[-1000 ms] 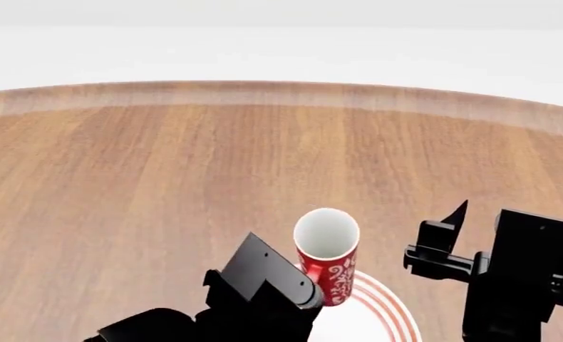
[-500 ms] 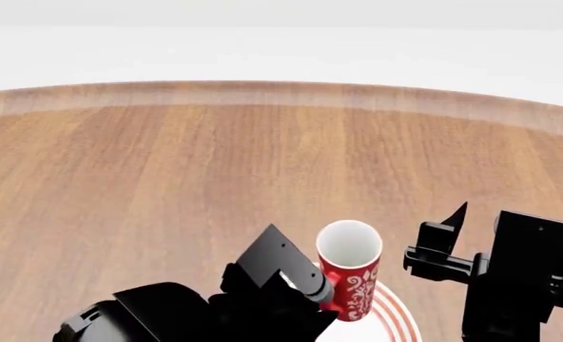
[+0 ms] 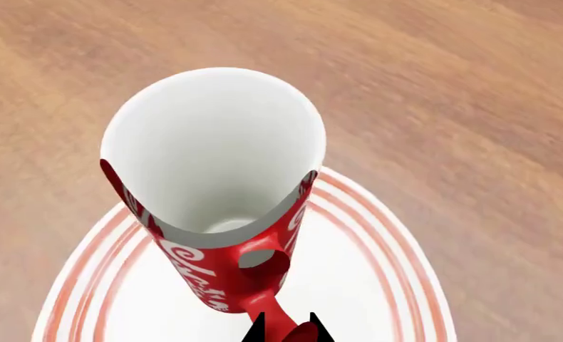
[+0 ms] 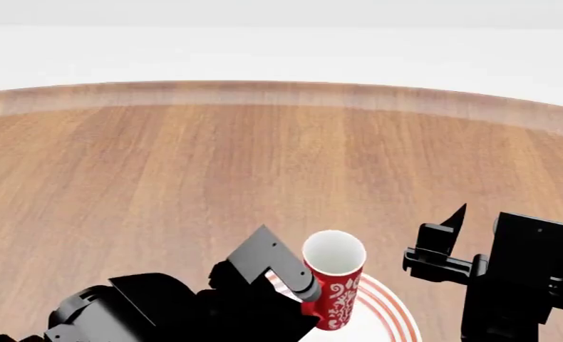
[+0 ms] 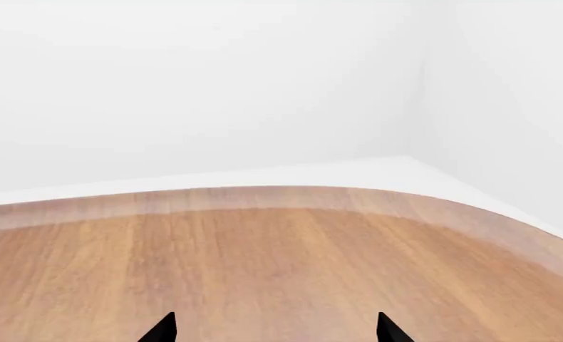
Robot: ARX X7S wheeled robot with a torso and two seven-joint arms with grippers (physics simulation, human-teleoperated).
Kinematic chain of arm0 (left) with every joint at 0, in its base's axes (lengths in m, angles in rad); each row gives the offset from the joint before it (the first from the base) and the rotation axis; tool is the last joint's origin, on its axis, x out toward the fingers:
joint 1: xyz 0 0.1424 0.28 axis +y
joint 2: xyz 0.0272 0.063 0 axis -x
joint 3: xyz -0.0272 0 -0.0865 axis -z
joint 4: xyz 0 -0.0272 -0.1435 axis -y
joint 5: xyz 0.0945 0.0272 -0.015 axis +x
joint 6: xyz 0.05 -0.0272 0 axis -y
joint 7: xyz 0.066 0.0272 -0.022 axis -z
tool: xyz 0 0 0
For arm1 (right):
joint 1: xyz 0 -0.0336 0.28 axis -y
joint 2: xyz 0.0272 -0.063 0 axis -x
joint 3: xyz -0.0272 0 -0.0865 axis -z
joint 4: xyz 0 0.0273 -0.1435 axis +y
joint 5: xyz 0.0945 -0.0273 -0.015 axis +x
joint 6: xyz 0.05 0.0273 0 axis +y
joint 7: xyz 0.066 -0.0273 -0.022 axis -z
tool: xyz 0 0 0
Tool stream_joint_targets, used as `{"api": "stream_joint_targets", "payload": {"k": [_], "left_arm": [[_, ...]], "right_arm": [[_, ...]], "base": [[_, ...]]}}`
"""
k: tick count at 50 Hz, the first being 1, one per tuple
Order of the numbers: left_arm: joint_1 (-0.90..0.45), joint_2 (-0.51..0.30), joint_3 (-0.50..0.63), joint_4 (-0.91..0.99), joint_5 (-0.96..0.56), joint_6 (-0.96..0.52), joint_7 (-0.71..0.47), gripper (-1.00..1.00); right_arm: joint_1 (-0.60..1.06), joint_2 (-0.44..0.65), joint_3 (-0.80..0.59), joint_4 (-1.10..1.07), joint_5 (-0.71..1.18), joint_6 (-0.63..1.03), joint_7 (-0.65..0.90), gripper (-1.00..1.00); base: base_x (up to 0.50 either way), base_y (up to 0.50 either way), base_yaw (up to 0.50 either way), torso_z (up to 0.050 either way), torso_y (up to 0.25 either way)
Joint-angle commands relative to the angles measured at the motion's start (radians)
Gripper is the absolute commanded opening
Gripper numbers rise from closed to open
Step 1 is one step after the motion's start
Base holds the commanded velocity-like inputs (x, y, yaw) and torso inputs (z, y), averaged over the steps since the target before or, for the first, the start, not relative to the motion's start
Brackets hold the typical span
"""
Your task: Pick up the red mug and put it on the plate
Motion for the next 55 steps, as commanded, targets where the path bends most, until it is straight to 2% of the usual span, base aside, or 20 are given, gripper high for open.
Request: {"api": "stream_joint_targets", "payload": {"k": [1, 42, 55], "left_arm": [[-0.02, 0.001, 0.023, -0.021, -0.04, -0.051, 0.022, -1.0], [0.008, 0.001, 0.018, -0.065, -0.028, -0.19, 0.065, -1.0], [0.014, 0.001, 0.016, -0.074, -0.031, -0.222, 0.047, -1.0]], "right_arm": [[0.003, 0.0, -0.005, 0.01, 0.002, -0.007, 0.001, 1.0], [-0.003, 0.0, -0.017, 0.023, 0.011, -0.032, 0.009, 1.0], [0.0, -0.001, -0.025, 0.033, 0.012, -0.039, 0.01, 1.0]], "base": [[0.0, 0.0, 0.0, 0.0, 0.0], [0.0, 0.0, 0.0, 0.0, 0.0], [0.0, 0.0, 0.0, 0.0, 0.0]]}}
